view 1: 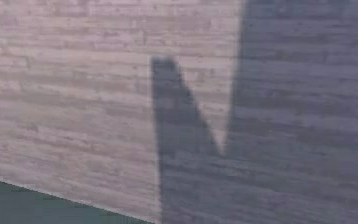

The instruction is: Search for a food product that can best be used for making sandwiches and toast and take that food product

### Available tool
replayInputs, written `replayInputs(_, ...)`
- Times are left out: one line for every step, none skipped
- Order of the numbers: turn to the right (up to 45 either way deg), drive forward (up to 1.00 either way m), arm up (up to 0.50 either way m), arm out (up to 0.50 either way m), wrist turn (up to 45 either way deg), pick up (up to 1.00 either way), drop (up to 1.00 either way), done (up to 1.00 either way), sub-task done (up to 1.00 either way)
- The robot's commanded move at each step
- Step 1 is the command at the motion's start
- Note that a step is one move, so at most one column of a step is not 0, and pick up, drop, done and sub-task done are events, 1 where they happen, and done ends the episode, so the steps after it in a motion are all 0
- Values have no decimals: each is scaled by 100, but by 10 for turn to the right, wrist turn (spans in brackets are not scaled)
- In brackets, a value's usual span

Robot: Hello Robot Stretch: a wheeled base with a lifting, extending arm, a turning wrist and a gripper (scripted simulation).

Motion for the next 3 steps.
replayInputs(0,10,0,0,0,0,0,0,0)
replayInputs(-450,0,0,0,0,0,0,0,0)
replayInputs(0,35,0,0,0,0,0,0,0)
